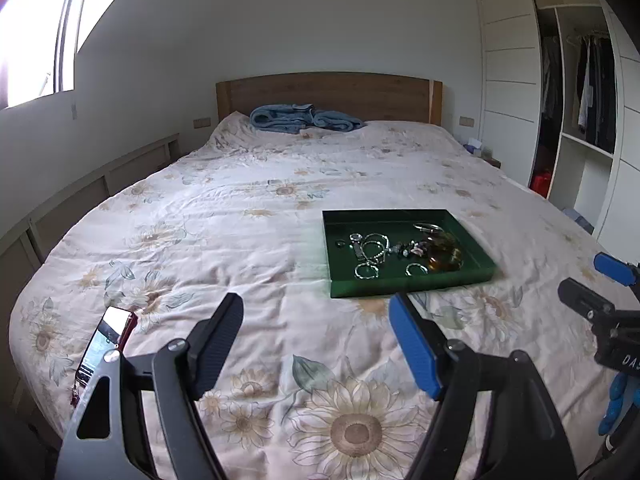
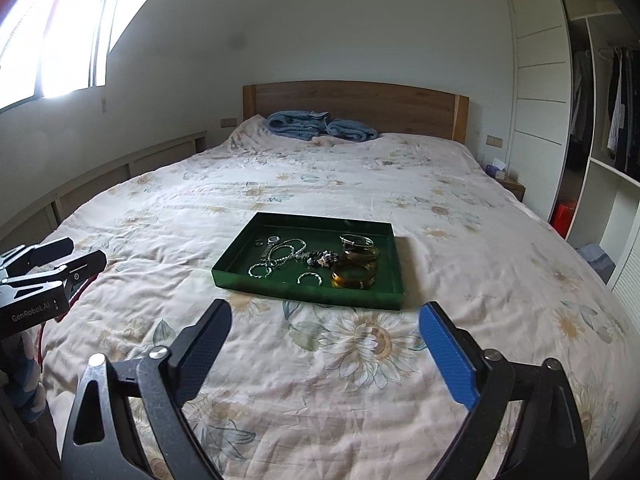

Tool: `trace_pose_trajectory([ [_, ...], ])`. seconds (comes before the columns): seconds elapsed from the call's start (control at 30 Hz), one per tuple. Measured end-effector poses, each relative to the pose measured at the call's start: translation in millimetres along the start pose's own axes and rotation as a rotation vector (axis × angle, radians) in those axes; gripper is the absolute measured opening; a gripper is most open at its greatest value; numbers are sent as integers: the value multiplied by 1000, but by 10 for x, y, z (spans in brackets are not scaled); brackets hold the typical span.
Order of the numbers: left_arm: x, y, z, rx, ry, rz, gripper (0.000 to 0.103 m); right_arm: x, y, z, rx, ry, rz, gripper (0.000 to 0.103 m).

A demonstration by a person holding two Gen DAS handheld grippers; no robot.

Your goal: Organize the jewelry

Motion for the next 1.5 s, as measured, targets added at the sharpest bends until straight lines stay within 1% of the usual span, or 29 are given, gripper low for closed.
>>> trace_pose_trajectory([
  [0.17,-18,1,46,14,0,-3,74,3,-6,-60,-23,2,-2,97],
  [0.33,-18,0,50,15,0,-3,74,1,4,-81,-33,-5,4,102],
  [0.6,-23,1,60,14,-3,-3,74,13,5,-65,-32,-28,7,102],
  [0.93,-32,7,90,22,-11,-1,74,13,30,-27,-35,-91,1,103],
  [1.5,-44,6,76,21,-6,3,74,-26,30,-20,-39,-98,-3,103],
])
Point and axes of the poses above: each gripper's, at about its wrist camera, not at the fingertips, and x roughly the way its jaws point, z to its right, y to its top, the point moved 7 cm from there along x, roughly the way its jaws point, and after that the axes turned 1 degree about -y, right-handed, at the moved point
